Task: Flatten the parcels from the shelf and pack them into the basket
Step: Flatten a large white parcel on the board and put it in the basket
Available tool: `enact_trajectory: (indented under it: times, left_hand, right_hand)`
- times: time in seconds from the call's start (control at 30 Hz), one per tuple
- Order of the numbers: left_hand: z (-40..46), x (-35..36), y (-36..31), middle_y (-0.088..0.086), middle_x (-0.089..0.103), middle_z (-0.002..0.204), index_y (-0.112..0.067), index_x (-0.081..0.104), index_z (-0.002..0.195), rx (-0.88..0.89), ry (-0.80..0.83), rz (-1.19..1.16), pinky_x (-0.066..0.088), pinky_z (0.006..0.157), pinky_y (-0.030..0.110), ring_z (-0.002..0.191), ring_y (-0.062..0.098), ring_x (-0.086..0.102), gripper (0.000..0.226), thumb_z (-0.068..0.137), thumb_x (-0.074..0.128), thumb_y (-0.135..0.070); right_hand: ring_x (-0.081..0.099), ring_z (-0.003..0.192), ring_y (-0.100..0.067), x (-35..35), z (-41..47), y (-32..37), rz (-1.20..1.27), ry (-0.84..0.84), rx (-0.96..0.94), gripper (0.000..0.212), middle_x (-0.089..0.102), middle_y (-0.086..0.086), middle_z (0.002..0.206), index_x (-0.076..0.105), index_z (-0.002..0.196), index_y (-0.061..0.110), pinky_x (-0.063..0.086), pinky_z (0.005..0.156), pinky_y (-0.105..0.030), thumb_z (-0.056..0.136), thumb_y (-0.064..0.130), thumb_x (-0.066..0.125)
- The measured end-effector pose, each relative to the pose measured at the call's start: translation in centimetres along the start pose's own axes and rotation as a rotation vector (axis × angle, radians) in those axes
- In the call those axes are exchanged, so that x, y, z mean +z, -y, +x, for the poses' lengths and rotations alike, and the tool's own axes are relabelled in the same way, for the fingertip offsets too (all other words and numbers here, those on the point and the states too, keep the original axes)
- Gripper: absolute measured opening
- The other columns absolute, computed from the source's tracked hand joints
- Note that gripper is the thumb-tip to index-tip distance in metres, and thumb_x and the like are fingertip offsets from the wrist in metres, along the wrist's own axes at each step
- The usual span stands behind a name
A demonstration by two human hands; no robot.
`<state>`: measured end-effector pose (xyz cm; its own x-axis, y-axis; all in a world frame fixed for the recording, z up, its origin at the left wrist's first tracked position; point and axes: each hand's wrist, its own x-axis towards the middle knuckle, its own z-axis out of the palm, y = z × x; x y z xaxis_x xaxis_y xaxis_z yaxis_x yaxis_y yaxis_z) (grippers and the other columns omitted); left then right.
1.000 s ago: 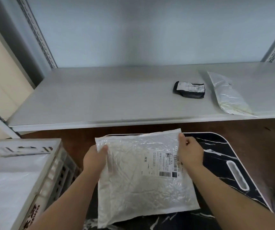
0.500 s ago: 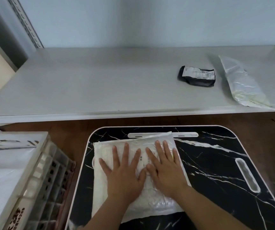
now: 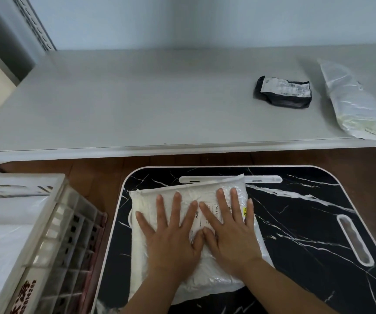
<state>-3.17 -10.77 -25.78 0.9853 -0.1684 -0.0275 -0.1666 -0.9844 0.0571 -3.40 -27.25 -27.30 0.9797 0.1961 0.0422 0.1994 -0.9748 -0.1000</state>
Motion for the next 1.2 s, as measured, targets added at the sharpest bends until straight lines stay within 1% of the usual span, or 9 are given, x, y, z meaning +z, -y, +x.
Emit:
enact_trajectory:
  times: [0.1, 0.33, 0.57, 0.7, 0.97, 1.07, 1.13, 1.2]
  left_hand:
    - [0.0, 0.0, 0.0, 0.004, 0.026, 0.158, -0.036, 0.034, 0.147, -0.002, 0.008, -0.006, 0.015, 0.102, 0.077, 0.145, 0.041, 0.016, 0.063, 0.091, 0.030, -0.064]
    - [0.2, 0.4, 0.0, 0.005, 0.027, 0.157, -0.035, 0.034, 0.147, 0.005, -0.001, -0.016, 0.017, 0.101, 0.077, 0.144, 0.041, 0.018, 0.063, 0.090, 0.033, -0.063]
    - [0.4, 0.7, 0.0, 0.005, 0.027, 0.157, -0.035, 0.036, 0.146, 0.012, 0.000, -0.031, 0.017, 0.101, 0.076, 0.144, 0.041, 0.019, 0.062, 0.090, 0.032, -0.062]
    - [0.4, 0.8, 0.0, 0.005, 0.027, 0.157, -0.035, 0.036, 0.146, 0.012, 0.010, -0.039, 0.016, 0.101, 0.076, 0.144, 0.041, 0.018, 0.061, 0.093, 0.024, -0.062]
    - [0.5, 1.1, 0.1, 0.004, 0.025, 0.158, -0.035, 0.034, 0.147, 0.013, 0.026, -0.051, 0.017, 0.101, 0.077, 0.145, 0.040, 0.017, 0.061, 0.093, 0.022, -0.061]
    - [0.5, 1.1, 0.1, 0.004, 0.025, 0.158, -0.035, 0.033, 0.147, 0.010, 0.029, -0.052, 0.016, 0.101, 0.076, 0.145, 0.040, 0.017, 0.061, 0.095, 0.015, -0.061]
    - [0.5, 1.2, 0.1, 0.004, 0.024, 0.158, -0.035, 0.034, 0.147, 0.012, 0.028, -0.046, 0.015, 0.101, 0.076, 0.145, 0.040, 0.016, 0.060, 0.095, 0.018, -0.060]
    - [0.5, 1.3, 0.1, 0.004, 0.024, 0.158, -0.035, 0.034, 0.147, 0.012, 0.032, -0.046, 0.015, 0.101, 0.076, 0.145, 0.040, 0.016, 0.060, 0.093, 0.025, -0.060]
  right_hand:
    - [0.003, 0.148, -0.038, 0.0, 0.0, 0.0, -0.016, 0.006, -0.007, 0.055, 0.008, -0.010, 0.162, 0.020, 0.152, 0.038, 0.010, 0.111, -0.064, 0.100, 0.055, 0.013]
    - [0.007, 0.148, -0.039, 0.1, 0.3, 0.0, -0.033, 0.022, 0.002, 0.055, 0.013, -0.010, 0.162, 0.024, 0.151, 0.037, 0.012, 0.110, -0.064, 0.100, 0.056, 0.013]
    - [0.012, 0.147, -0.039, 0.2, 0.4, 0.0, -0.031, 0.030, 0.005, 0.055, 0.018, -0.011, 0.160, 0.028, 0.150, 0.036, 0.014, 0.110, -0.064, 0.101, 0.055, 0.012]
    - [0.012, 0.147, -0.039, 0.3, 0.5, 0.0, -0.024, 0.032, 0.008, 0.055, 0.018, -0.011, 0.160, 0.026, 0.150, 0.037, 0.014, 0.109, -0.063, 0.100, 0.055, 0.012]
    - [0.010, 0.147, -0.039, 0.5, 0.5, -0.1, -0.010, 0.040, 0.006, 0.055, 0.016, -0.011, 0.161, 0.024, 0.151, 0.037, 0.013, 0.109, -0.063, 0.100, 0.056, 0.012]
    - [0.010, 0.147, -0.039, 0.7, 0.5, -0.2, -0.007, 0.042, 0.004, 0.055, 0.017, -0.011, 0.161, 0.023, 0.151, 0.038, 0.012, 0.109, -0.063, 0.100, 0.056, 0.012]
    - [0.010, 0.147, -0.039, 0.8, 0.5, -0.2, -0.011, 0.044, 0.005, 0.055, 0.017, -0.011, 0.161, 0.023, 0.151, 0.038, 0.012, 0.109, -0.062, 0.100, 0.056, 0.012]
    - [0.010, 0.147, -0.038, 1.0, 0.6, -0.2, -0.016, 0.049, 0.008, 0.054, 0.017, -0.011, 0.160, 0.023, 0.150, 0.040, 0.011, 0.110, -0.062, 0.100, 0.057, 0.013]
